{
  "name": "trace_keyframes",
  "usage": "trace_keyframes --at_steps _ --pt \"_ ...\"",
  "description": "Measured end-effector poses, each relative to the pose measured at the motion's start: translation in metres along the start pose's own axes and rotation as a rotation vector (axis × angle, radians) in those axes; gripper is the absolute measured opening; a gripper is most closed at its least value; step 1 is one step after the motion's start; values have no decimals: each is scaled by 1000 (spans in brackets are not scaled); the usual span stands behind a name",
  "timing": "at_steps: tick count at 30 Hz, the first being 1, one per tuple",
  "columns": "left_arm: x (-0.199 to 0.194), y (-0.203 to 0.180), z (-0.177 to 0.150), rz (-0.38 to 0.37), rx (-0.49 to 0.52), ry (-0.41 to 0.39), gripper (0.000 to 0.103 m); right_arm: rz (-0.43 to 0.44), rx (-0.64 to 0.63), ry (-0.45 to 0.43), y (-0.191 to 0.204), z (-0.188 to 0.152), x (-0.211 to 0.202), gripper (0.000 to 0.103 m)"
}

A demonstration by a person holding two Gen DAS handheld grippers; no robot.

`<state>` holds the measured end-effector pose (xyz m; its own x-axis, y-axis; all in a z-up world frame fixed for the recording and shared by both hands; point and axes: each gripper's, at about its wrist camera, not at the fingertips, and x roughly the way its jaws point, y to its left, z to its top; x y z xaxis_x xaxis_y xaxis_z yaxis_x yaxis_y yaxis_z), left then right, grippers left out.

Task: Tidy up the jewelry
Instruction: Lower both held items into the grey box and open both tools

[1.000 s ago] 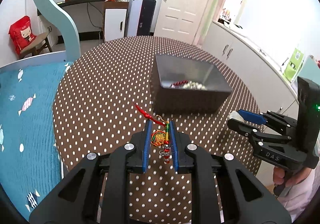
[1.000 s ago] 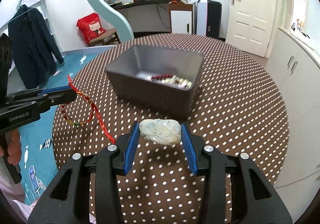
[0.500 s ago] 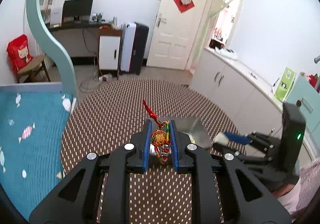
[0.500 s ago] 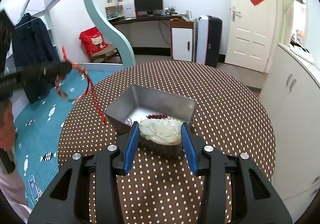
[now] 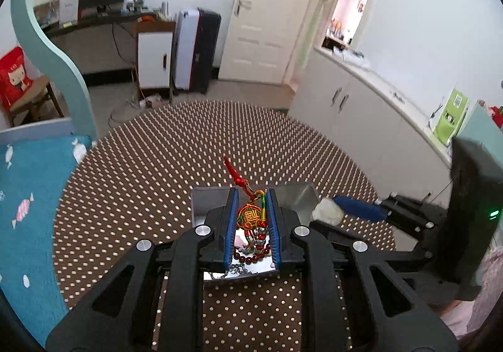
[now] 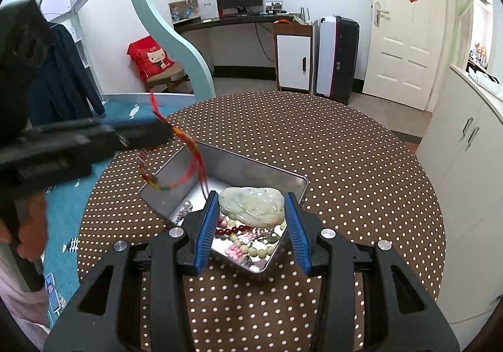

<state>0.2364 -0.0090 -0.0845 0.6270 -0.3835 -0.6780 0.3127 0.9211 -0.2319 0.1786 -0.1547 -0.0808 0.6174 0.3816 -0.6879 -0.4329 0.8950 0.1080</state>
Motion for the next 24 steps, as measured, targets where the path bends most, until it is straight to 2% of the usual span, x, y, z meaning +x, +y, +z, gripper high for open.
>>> trace_keyframes --at_steps 4,7,18,20,24 --pt "29 2 -3 -26 -3 54 20 6 4 16 -3 3 9 40" --pt "38 7 -5 -26 -18 77 31 9 5 32 -2 5 15 40" --pt "19 30 -19 24 -34 58 32 38 -15 72 9 7 30 41" --pt "18 33 -22 37 -34 62 36 30 -16 73 11 7 31 41" --pt "15 33 -29 42 -31 69 36 29 -16 66 12 7 25 41"
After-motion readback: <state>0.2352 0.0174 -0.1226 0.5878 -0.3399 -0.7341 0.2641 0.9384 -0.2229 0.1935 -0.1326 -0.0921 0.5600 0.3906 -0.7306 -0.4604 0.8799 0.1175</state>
